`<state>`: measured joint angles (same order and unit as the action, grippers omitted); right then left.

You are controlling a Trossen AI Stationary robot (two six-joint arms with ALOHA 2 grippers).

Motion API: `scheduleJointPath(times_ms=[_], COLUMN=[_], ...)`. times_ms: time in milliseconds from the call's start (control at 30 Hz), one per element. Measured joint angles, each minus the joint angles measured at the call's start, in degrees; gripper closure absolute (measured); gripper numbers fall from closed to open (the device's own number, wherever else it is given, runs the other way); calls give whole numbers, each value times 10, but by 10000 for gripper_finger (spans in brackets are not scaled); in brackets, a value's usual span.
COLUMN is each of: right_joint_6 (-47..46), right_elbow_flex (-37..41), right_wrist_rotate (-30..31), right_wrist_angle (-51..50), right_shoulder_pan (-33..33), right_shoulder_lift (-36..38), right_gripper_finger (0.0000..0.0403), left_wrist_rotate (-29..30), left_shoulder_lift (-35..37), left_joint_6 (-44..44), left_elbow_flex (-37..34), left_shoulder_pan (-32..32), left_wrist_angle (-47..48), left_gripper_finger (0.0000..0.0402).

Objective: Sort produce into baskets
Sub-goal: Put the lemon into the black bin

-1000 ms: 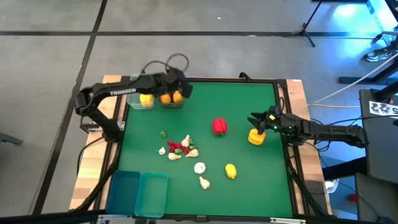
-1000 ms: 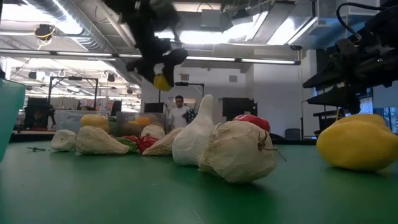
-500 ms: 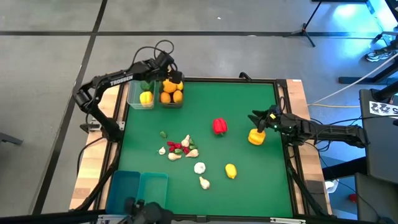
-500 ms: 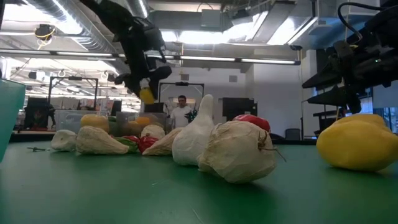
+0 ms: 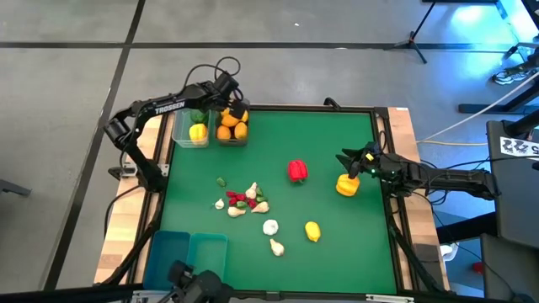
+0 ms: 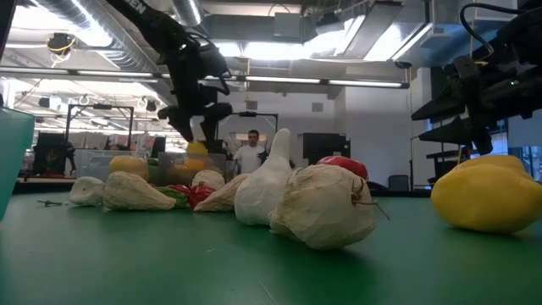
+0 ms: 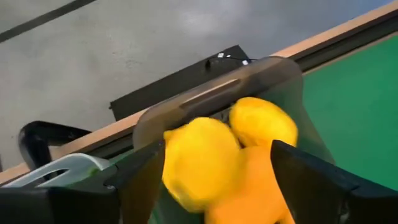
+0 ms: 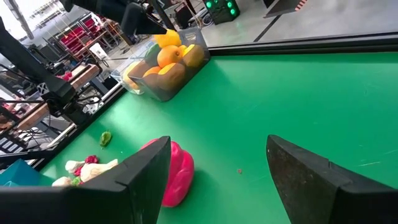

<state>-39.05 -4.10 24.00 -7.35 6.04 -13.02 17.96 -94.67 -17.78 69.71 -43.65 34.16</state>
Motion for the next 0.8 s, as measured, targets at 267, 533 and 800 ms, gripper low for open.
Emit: scheduleJointPath(times_ms=[267,533,800], right_joint_6=[-15,-16,-16], right_elbow_flex=[0,0,0], right_wrist_rotate=[-3,-5,-6], right_wrist_angle=[0,0,-1], right_shoulder_pan=[0,0,0], right_shoulder_lift=[0,0,0], right_gripper_finger=[142,142,142], left_wrist_rotate=[-43,-254,-259], left_shoulder_lift=[15,55,23], left_joint_6=[18,62,105], left_elbow_flex=[4,6,6], left_shoulder_pan=[16,137,352], left_wrist_angle=[11,-114,-349], left_gripper_finger=[98,100,100])
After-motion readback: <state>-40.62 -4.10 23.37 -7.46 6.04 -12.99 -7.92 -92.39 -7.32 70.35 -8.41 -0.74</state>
